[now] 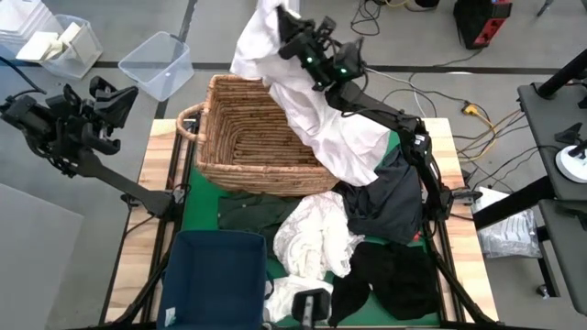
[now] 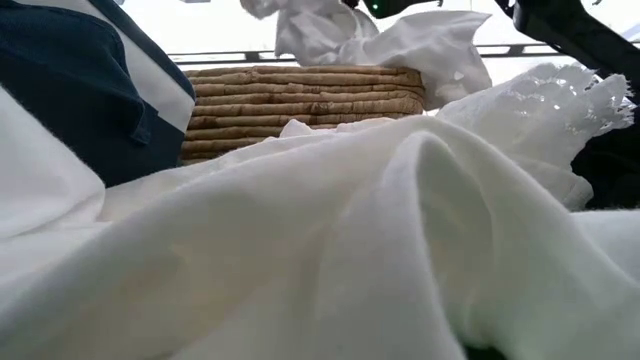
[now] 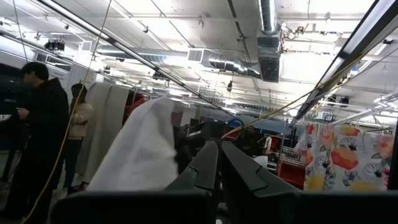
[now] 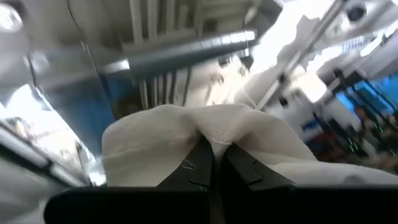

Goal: Sort clothes
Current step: Put the white shirt into the laundry basket

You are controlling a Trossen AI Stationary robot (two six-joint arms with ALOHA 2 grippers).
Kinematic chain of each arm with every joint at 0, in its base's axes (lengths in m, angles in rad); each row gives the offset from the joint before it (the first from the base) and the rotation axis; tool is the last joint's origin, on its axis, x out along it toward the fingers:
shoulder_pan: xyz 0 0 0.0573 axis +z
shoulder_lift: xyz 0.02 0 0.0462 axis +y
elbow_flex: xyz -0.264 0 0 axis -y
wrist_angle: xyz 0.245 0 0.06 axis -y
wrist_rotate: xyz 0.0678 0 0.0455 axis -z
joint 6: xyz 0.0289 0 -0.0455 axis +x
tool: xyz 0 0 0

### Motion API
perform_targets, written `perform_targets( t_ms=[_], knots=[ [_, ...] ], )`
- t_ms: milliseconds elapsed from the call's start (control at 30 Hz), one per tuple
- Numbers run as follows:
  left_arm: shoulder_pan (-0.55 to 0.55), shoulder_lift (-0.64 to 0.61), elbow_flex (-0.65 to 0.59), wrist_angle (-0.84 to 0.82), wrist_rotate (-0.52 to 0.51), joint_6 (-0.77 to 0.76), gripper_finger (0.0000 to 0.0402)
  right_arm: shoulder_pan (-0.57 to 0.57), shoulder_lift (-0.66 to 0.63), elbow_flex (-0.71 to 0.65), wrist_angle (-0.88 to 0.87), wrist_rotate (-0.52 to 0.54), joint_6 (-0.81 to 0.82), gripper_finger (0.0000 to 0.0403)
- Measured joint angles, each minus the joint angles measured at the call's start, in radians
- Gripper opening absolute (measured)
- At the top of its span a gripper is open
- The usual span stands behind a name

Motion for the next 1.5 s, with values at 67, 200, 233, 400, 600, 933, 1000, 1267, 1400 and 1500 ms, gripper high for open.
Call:
perform_targets(
  t_ms=[67, 200, 233, 400, 600, 933, 1000, 1267, 1400, 1500],
  knots=[
    [0.0, -0.004, 0.0, -0.002, 0.0, 0.0, 0.0, 0.0, 0.0, 0.0, -0.069, -0.024, -0.006, 0.0009],
    [0.0, -0.011, 0.0, -0.011, 0.0, 0.0, 0.0, 0.001, 0.0, 0.0, -0.188, -0.062, -0.029, 0.0009],
    [0.0, -0.012, 0.0, -0.015, 0.0, 0.0, 0.0, 0.002, 0.0, 0.0, -0.217, -0.065, -0.037, 0.0009],
    [0.0, -0.014, 0.0, -0.02, 0.0, 0.006, 0.0, 0.007, -0.001, 0.0, -0.367, -0.089, -0.074, 0.0009],
    [0.0, -0.014, 0.0, -0.023, 0.0, 0.025, 0.0, 0.018, 0.002, 0.0, -0.504, -0.093, -0.135, 0.0009],
    [0.0, -0.014, 0.0, -0.023, 0.0, 0.026, 0.0, 0.032, 0.011, 0.0, -0.69, -0.094, -0.211, 0.0009],
    [0.0, -0.014, 0.0, -0.023, 0.0, 0.026, 0.0, 0.035, 0.011, 0.0, -0.74, -0.094, -0.232, 0.0009],
    [0.0, -0.014, 0.0, -0.023, -0.001, 0.026, 0.0, 0.052, 0.011, 0.0, -0.879, -0.113, -0.287, 0.0009],
    [0.0, -0.013, 0.0, -0.024, -0.001, 0.026, 0.0, 0.062, 0.011, 0.0, -0.928, -0.116, -0.318, 0.0009],
    [0.0, -0.013, 0.0, -0.024, -0.001, 0.026, 0.0, 0.066, 0.011, 0.0, -0.981, -0.117, -0.338, 0.0009]
  ],
)
